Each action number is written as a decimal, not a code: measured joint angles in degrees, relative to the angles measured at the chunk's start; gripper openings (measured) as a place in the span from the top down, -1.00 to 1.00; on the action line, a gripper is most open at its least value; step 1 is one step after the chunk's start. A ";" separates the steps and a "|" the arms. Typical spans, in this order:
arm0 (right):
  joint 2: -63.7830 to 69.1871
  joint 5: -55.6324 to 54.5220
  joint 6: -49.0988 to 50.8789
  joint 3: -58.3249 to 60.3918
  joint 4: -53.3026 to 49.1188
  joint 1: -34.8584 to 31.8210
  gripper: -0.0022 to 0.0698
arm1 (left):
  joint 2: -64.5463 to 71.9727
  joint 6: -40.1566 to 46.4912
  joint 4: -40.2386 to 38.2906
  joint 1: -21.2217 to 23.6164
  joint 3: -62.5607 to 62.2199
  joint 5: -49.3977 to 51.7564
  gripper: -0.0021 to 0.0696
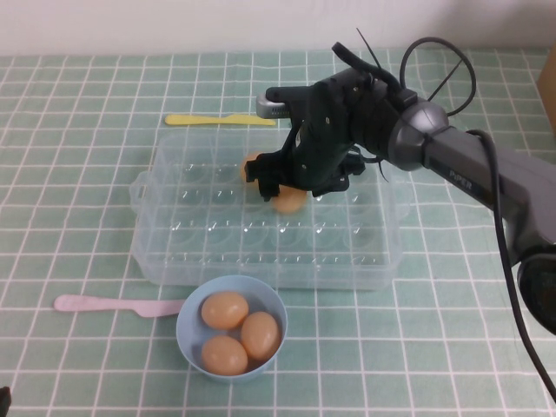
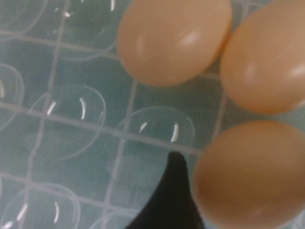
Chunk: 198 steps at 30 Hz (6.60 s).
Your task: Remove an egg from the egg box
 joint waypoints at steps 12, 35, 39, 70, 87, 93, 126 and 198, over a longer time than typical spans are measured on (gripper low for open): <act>0.22 -1.98 0.00 0.00 -1.26 0.00 -0.46 | 0.00 0.00 0.00 0.00 0.00 0.00 0.95; 0.06 1.18 0.00 -0.14 -1.03 0.00 -0.18 | 0.00 0.00 0.00 0.00 0.00 0.00 0.95; -4.47 5.14 -3.16 -0.14 -1.03 0.62 -0.18 | 0.00 0.00 0.00 0.00 0.00 0.00 0.95; -16.64 11.12 -34.37 19.20 6.12 14.37 -0.17 | 0.00 0.00 0.00 0.00 0.00 0.00 0.95; -14.73 8.80 -35.66 19.24 3.90 14.37 -0.31 | 0.00 0.00 0.00 0.00 0.00 0.00 0.95; -14.73 9.13 -35.66 19.24 3.65 14.37 -0.51 | 0.00 0.00 0.00 0.00 0.00 0.00 0.95; -49.56 18.61 -22.69 43.96 0.47 16.77 0.89 | 0.00 0.00 0.00 0.00 0.00 0.00 0.95; -133.88 -30.79 -30.03 121.14 8.13 -31.08 0.99 | 0.00 0.00 0.00 0.00 0.00 0.00 0.95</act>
